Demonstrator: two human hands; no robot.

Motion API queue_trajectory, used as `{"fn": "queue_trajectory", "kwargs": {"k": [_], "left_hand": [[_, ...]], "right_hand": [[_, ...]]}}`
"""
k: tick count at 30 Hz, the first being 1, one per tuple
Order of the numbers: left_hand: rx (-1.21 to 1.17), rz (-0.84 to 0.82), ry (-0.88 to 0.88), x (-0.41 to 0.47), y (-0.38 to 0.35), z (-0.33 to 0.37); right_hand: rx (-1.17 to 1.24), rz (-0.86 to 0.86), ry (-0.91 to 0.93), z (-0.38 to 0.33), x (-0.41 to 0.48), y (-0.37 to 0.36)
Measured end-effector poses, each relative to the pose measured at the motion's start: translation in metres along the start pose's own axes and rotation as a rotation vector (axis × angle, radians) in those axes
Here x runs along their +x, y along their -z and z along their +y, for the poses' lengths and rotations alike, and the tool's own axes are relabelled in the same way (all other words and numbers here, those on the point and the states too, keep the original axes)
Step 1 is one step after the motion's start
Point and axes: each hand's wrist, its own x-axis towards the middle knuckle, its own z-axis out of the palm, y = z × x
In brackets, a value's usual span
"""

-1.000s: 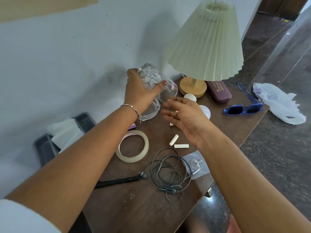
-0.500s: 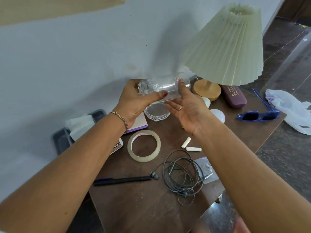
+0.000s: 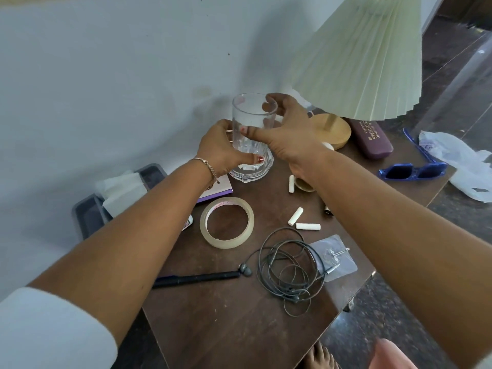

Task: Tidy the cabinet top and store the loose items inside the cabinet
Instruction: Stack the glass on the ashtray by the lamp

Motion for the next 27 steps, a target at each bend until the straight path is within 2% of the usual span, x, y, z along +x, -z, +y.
{"fn": "queue_trajectory", "kwargs": {"k": [9,19,27], "left_hand": [[0.072,0.061,0.052,0.009,-0.011,-0.008],[0.124,0.064,0.068,0.004,-0.012,-0.007],[0.09,0.163,0.068,-0.012,-0.015,-0.002]], "right_hand": [[-0.071,-0.063,0.072,0.018,0.005,-0.014],[-0.11,-0.063,0.059,0.026,0.009,-0.017],[-0.165,-0.052,-0.007,0.026,-0.003,-0.007]]}}
